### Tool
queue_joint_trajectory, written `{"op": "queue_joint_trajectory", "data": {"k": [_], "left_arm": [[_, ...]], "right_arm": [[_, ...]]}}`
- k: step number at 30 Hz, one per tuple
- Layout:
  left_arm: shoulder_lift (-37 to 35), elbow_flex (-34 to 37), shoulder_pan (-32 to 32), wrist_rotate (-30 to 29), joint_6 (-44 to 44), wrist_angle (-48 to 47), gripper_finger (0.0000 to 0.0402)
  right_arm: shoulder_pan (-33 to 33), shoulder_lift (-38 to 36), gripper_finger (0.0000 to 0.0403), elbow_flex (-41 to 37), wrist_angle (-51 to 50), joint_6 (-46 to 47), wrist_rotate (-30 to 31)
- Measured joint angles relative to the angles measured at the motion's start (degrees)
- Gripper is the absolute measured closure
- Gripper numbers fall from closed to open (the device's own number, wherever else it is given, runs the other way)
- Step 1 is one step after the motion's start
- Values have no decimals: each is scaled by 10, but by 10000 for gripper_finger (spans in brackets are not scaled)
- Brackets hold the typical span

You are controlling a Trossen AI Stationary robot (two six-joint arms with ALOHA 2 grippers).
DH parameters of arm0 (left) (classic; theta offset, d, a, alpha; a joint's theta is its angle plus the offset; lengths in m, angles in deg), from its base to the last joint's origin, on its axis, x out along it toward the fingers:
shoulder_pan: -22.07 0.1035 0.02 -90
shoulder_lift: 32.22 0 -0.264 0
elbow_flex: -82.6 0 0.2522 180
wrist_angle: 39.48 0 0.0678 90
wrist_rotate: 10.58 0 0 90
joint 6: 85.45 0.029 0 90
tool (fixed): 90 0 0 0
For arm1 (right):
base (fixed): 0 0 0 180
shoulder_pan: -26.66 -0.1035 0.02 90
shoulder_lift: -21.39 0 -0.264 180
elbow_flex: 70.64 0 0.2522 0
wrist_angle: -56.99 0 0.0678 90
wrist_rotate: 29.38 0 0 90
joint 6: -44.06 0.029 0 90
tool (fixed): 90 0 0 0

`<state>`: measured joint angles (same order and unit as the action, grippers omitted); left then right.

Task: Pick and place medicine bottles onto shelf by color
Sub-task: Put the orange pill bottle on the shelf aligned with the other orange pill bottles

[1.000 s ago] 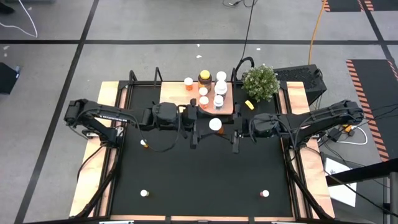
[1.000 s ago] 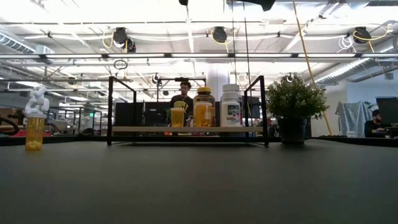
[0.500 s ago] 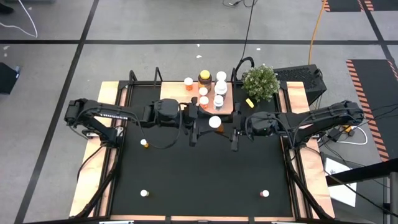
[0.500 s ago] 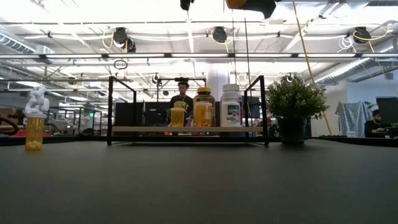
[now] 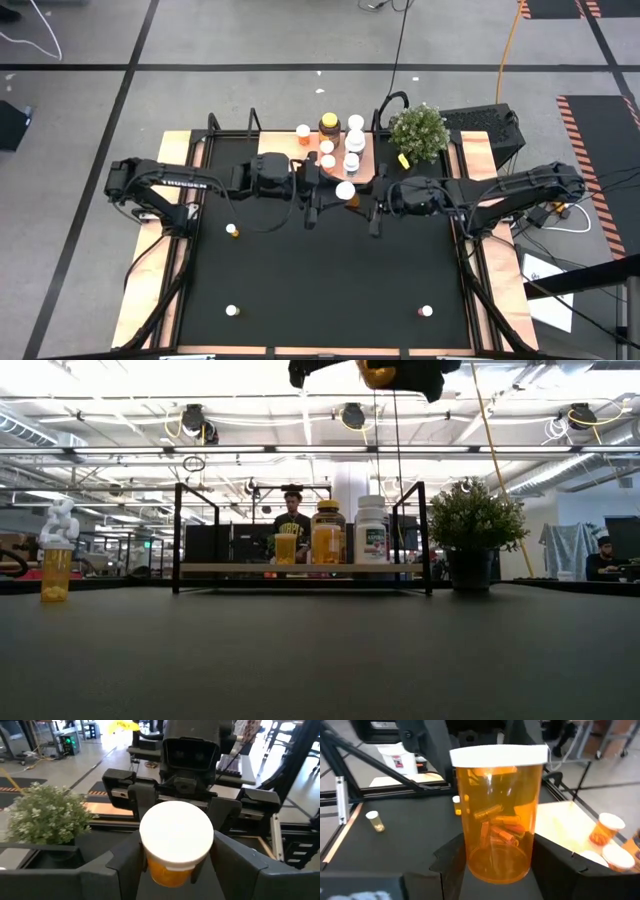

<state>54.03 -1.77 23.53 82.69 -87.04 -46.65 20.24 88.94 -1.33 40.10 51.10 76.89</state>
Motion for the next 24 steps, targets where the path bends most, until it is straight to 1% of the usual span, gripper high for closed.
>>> {"op": "queue_joint_trajectory", "data": {"k": [10, 14, 20, 24], "left_arm": [[-17, -1, 19, 0, 6, -10, 198], [-42, -1, 34, -7, 16, -49, 193], [-87, -1, 80, -65, 20, -178, 191], [-88, -1, 127, -100, 42, -256, 191]], "right_arm": [[23, 1, 140, -1, -5, 40, 2], [23, 1, 128, -1, -25, 69, 2], [11, 1, 129, -1, -82, 126, 2], [2, 1, 132, -1, -91, 139, 2]]}}
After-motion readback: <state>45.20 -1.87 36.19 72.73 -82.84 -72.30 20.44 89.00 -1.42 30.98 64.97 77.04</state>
